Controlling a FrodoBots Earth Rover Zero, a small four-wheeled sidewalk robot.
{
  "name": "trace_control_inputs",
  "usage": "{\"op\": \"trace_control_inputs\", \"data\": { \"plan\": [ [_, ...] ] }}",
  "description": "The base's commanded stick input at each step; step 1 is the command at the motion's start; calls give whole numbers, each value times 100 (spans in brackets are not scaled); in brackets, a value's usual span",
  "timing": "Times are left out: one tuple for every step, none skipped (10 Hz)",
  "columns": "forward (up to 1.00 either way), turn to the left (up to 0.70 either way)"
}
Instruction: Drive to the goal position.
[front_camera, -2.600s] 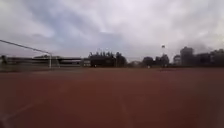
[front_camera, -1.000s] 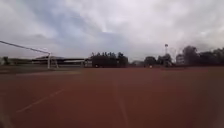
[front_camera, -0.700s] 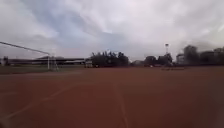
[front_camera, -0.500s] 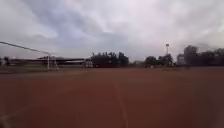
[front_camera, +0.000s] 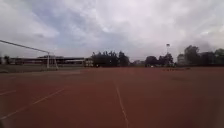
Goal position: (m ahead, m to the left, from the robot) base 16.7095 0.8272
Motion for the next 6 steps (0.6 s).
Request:
{"op": "trace_control_inputs", "data": {
  "plan": [
    [70,0],
    [70,0],
    [70,0],
    [70,0],
    [70,0],
    [70,0]
  ]
}}
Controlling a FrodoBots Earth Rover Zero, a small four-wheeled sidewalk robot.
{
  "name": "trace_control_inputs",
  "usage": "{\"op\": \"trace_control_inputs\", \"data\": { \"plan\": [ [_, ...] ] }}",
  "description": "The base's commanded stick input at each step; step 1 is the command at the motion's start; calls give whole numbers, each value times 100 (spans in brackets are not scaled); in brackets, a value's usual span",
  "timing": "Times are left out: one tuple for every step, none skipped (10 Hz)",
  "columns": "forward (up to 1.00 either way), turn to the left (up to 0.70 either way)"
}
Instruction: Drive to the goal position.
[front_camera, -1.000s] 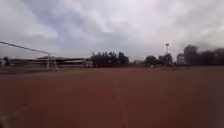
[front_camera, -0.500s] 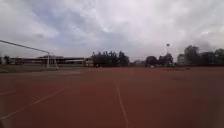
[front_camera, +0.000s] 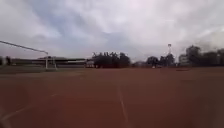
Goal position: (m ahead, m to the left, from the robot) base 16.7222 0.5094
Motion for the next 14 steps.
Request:
{"op": "trace_control_inputs", "data": {
  "plan": [
    [70,0],
    [70,0],
    [70,0],
    [70,0],
    [70,0],
    [70,0],
    [70,0],
    [70,0],
    [70,0],
    [70,0],
    [70,0],
    [70,-35],
    [70,-32],
    [70,-19]
  ]
}}
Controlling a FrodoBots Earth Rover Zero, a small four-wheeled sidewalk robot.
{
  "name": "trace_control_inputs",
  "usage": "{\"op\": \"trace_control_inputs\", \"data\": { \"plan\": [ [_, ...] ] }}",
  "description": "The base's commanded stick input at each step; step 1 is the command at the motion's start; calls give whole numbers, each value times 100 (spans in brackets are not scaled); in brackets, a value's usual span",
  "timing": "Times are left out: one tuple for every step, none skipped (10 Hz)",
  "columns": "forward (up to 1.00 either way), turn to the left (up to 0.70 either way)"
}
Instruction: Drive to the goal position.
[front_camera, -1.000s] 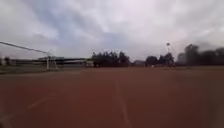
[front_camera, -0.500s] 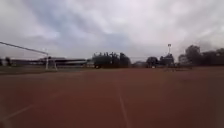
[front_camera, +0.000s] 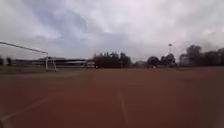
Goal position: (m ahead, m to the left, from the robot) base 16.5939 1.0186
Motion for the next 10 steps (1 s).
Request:
{"op": "trace_control_inputs", "data": {
  "plan": [
    [70,0],
    [70,0],
    [70,0],
    [70,0],
    [70,0],
    [70,0],
    [70,0],
    [70,0],
    [70,0],
    [70,0]
  ]
}}
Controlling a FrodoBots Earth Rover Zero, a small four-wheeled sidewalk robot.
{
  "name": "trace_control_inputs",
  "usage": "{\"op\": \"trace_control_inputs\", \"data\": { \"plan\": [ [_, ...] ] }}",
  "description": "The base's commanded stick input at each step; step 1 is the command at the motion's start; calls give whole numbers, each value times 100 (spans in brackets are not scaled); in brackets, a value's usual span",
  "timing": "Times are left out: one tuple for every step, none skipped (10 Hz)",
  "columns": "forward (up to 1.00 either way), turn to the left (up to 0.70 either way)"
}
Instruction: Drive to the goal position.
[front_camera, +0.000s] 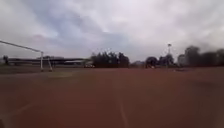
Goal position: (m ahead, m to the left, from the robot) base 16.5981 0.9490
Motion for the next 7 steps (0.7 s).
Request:
{"op": "trace_control_inputs", "data": {
  "plan": [
    [70,0],
    [70,0],
    [70,0],
    [70,0],
    [70,0],
    [70,0],
    [70,0]
  ]
}}
